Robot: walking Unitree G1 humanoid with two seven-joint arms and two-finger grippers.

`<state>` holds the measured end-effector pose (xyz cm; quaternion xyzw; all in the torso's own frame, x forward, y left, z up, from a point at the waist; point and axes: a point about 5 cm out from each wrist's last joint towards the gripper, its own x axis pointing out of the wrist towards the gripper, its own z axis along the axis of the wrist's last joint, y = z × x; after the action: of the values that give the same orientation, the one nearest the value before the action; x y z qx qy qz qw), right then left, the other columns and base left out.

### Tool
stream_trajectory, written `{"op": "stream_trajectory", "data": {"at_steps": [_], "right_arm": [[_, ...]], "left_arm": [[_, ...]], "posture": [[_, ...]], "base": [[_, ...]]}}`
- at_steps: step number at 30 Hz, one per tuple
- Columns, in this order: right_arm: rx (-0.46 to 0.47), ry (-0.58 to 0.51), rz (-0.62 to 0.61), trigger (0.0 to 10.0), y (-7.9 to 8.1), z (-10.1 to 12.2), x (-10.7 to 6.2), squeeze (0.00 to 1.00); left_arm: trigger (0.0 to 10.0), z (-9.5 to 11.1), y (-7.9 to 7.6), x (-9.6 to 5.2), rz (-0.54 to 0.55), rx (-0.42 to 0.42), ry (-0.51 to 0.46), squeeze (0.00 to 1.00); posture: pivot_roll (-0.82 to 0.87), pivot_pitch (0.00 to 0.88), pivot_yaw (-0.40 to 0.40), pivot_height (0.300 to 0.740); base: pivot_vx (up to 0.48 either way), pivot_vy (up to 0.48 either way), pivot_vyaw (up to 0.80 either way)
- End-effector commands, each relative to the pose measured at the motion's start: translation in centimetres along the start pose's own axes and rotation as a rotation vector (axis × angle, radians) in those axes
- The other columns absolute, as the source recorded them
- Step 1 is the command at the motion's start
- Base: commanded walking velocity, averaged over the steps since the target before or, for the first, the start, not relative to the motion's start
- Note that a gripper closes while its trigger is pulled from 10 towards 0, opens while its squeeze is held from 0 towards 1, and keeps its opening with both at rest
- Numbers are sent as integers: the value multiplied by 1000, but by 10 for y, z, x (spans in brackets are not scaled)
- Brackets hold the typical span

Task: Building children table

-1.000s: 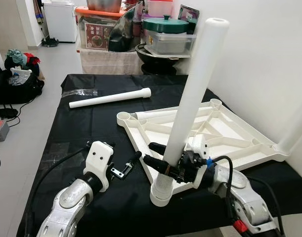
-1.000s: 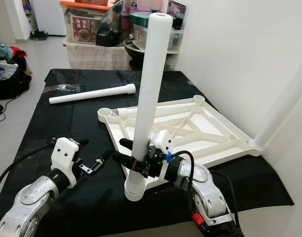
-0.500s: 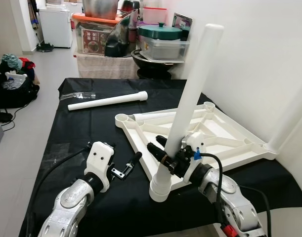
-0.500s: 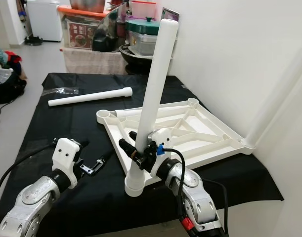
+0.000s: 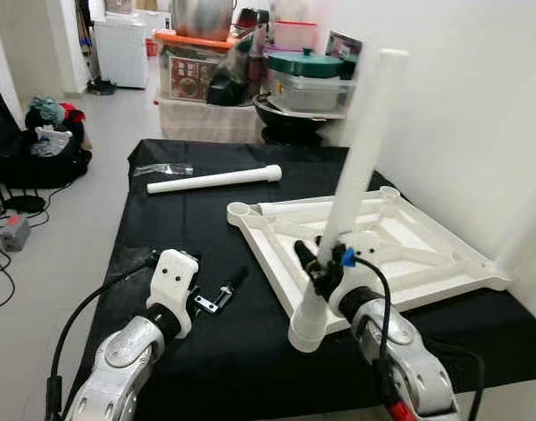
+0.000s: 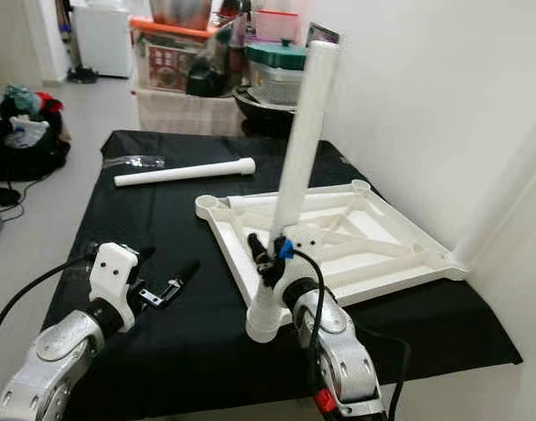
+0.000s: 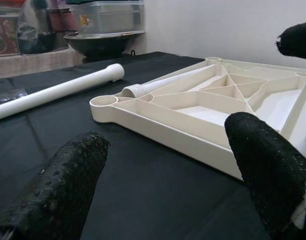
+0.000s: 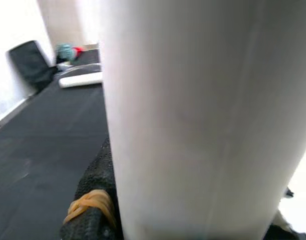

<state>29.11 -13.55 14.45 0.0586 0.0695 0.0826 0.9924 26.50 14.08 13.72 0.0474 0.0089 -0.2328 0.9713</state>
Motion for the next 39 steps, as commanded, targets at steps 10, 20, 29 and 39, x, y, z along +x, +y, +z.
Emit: {"op": "stream_trajectory", "data": {"at_steps": [10, 20, 29, 39], "right_arm": [[17, 156, -404, 10000, -52, -33, -9, 0], [-27, -38, 8, 10000, -14, -7, -5, 0], [-13, -34, 556, 10000, 11, -3, -20, 0], [-27, -92, 628, 10000, 11, 8, -2, 0]], "left_arm": [[10000, 3, 1, 5, 1, 6, -20, 0], [10000, 3, 3, 8, -5, 17, -26, 0], [10000, 4, 4, 11, -7, 23, -33, 0], [10000, 2, 7, 6, 16, 24, -27, 0]], "posture": [[52, 0, -96, 740], [50, 0, -87, 740], [68, 0, -97, 740], [100, 0, -118, 740]], "base": [[0, 0, 0], [0, 0, 0], [0, 0, 0], [0, 0, 0]]}}
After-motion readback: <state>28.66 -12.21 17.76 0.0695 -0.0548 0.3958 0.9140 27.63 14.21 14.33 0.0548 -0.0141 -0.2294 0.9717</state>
